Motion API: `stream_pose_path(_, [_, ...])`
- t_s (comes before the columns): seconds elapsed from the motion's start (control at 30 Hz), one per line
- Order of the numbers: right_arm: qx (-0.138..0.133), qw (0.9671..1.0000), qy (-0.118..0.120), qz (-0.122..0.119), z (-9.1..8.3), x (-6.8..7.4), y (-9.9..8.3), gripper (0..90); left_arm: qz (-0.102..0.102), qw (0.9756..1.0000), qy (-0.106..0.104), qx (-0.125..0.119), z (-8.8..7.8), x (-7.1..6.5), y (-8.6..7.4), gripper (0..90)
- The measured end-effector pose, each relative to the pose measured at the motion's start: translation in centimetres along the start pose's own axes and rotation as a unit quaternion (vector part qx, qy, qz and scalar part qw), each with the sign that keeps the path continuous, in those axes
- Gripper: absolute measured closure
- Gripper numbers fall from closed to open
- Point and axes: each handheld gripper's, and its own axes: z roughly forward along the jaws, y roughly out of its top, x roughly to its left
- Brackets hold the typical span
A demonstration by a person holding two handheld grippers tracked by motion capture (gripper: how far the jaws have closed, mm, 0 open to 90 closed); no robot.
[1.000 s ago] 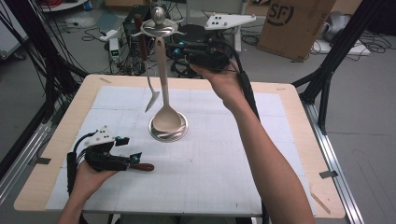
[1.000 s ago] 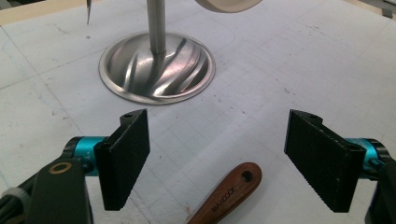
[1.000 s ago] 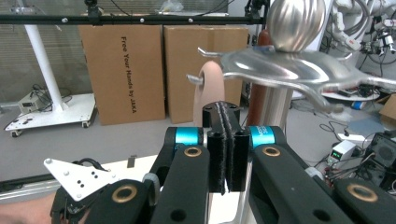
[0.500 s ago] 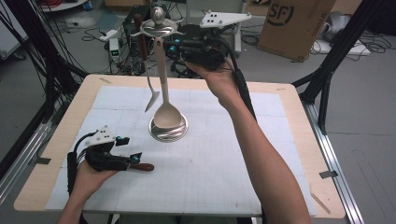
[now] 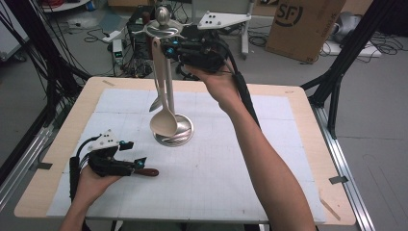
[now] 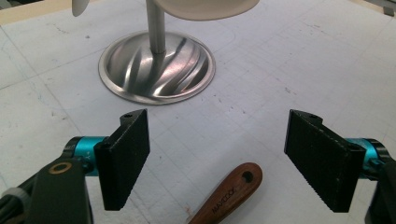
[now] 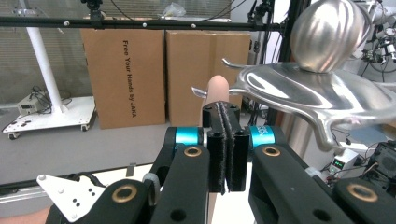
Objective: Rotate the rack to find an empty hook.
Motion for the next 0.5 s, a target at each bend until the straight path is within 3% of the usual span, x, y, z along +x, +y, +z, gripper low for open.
stream_pose_path(0.5, [0.004,1.0000,0.003,-0.006,1.0,0.5,0.2,89.4,-0.002,1.0000,-0.001,-0.001,-0.1,0.0,0.0,23.0])
